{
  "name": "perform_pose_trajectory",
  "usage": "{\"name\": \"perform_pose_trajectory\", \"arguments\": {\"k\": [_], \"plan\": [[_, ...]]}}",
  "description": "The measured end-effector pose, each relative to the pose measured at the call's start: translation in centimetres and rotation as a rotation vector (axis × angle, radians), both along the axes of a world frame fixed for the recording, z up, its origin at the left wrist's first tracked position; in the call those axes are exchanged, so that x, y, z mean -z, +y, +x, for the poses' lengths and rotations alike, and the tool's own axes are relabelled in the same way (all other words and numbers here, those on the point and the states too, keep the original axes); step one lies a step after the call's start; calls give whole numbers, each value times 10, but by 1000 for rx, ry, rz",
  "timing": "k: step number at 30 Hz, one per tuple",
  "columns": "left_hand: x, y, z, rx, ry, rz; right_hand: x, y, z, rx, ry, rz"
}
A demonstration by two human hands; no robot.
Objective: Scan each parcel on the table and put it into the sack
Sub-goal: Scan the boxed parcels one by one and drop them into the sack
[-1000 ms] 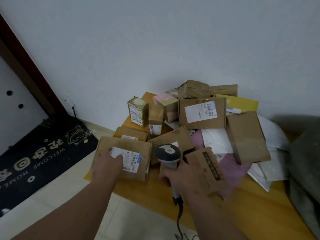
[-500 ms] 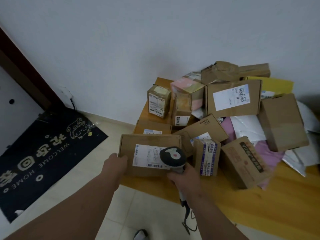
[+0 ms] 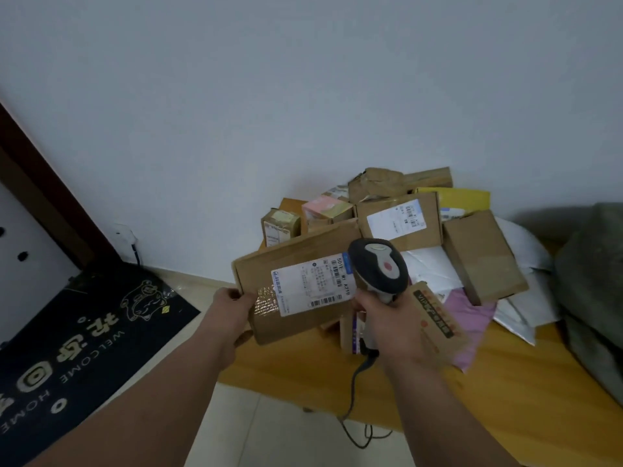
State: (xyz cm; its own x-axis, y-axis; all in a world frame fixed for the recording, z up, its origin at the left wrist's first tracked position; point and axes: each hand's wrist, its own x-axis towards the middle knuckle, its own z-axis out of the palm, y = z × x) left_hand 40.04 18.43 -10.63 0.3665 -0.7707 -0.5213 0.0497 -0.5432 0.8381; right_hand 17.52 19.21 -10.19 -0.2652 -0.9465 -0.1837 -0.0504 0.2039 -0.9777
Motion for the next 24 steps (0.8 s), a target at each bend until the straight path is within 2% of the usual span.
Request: {"name": "perform_pose_trajectory", "arguments": {"k": [3,6,10,15,21,24], "plan": [[-16,12,-45,139,92,-74,-17,13,-47,115,-31,7],[-22,24,-98,279,106,-138,-25,32,-94,246,-101,-24],[-22,39,-167,380,162,-170,-31,61,-152,387,-185,-81],[-23,49,-238,311,300,-257,-34,92,-219,492,-308,-103],[-26,47,-297,280,331,-248,-39,115,-257,411,-333,-81],[-25,40,-315,274,408,-218,-44,119,-267,406,-313,-68]]}}
